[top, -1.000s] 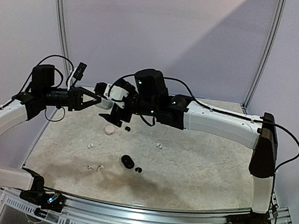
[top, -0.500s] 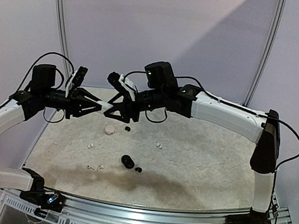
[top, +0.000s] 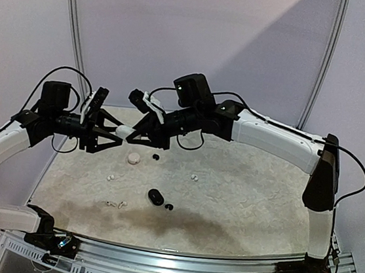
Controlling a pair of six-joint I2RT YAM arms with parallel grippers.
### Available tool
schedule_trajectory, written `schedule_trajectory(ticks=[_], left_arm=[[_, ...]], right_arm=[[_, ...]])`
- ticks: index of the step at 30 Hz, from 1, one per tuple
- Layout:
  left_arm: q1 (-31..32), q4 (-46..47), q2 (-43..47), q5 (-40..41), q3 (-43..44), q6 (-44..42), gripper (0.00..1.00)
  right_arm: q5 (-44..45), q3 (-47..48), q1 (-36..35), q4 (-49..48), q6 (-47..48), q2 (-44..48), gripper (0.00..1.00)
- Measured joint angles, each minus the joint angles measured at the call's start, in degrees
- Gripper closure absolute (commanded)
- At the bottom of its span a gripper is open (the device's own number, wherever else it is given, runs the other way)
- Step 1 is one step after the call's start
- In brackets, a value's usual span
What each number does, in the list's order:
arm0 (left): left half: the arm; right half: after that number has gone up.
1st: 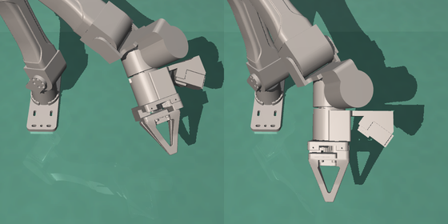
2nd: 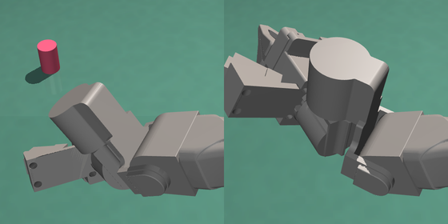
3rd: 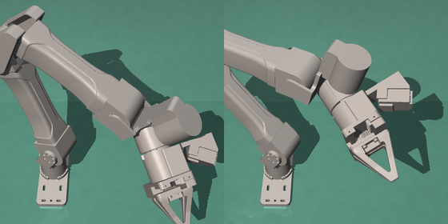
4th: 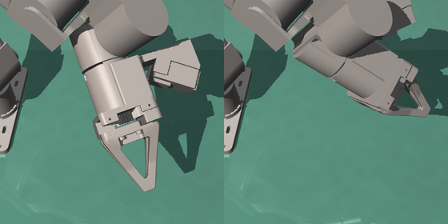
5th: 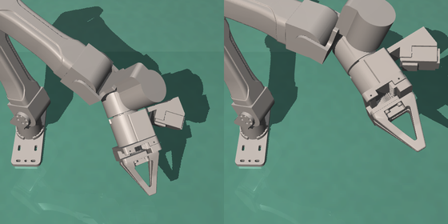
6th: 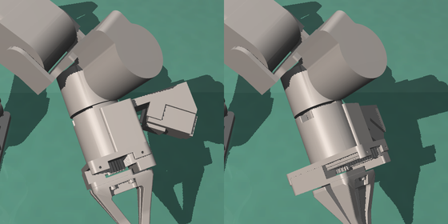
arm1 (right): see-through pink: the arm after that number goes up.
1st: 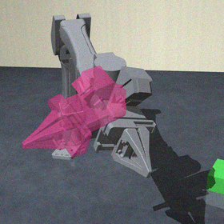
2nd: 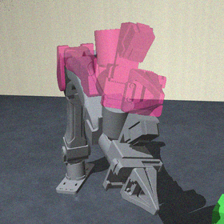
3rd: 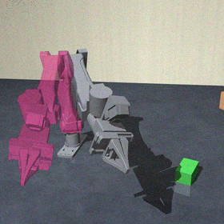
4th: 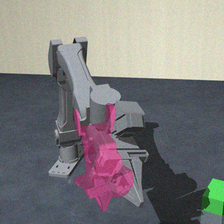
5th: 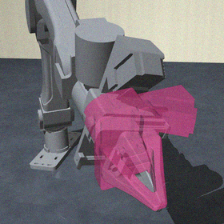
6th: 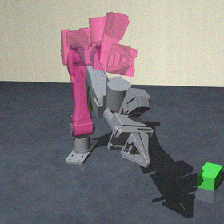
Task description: Insert the wireless bluetooth earbuds into the charging case
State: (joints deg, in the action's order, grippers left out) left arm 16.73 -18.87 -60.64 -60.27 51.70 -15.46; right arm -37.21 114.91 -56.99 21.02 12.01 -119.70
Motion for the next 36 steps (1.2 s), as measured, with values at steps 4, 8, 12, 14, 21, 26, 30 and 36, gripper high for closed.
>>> schedule_trajectory(ticks=[4, 8, 12, 14, 21, 26, 30, 36], left_arm=[[0.04, -5.11, 0.00, 0.90, 0.00, -3.89, 0.60], [0.15, -4.35, -0.02, 1.77, -0.04, -2.03, 0.73], [0.59, -3.08, -0.02, 2.93, -0.11, -0.15, 0.89], [0.81, -2.67, -0.02, 3.34, -0.13, 0.11, 0.99], [1.22, -2.64, 0.00, 3.85, -0.13, 0.37, 1.00], [2.14, -2.25, 0.87, 4.98, -0.44, -1.95, 1.00], [2.32, -2.10, 3.15, 7.63, -1.03, -6.08, 1.00], [2.43, -4.28, 4.15, 9.77, -1.03, -15.10, 1.00]], right_arm=[[1.20, 0.00, 0.00, 0.96, 0.68, 0.00, 1.00], [1.42, 0.02, -0.04, 1.31, 1.22, 0.00, 1.00], [1.51, 0.09, -0.04, 1.68, 1.49, 0.02, 1.00], [1.46, 0.13, 0.00, 1.79, 1.64, 0.02, 1.00], [1.57, 0.15, 0.00, 2.08, 1.88, 0.04, 0.51], [4.72, 0.15, -0.09, 0.90, 1.38, 0.04, 0.40], [6.73, 0.11, -0.39, -0.42, 1.38, 0.07, 0.39], [8.44, -0.15, -0.92, -0.66, 1.44, 0.09, 0.39]])
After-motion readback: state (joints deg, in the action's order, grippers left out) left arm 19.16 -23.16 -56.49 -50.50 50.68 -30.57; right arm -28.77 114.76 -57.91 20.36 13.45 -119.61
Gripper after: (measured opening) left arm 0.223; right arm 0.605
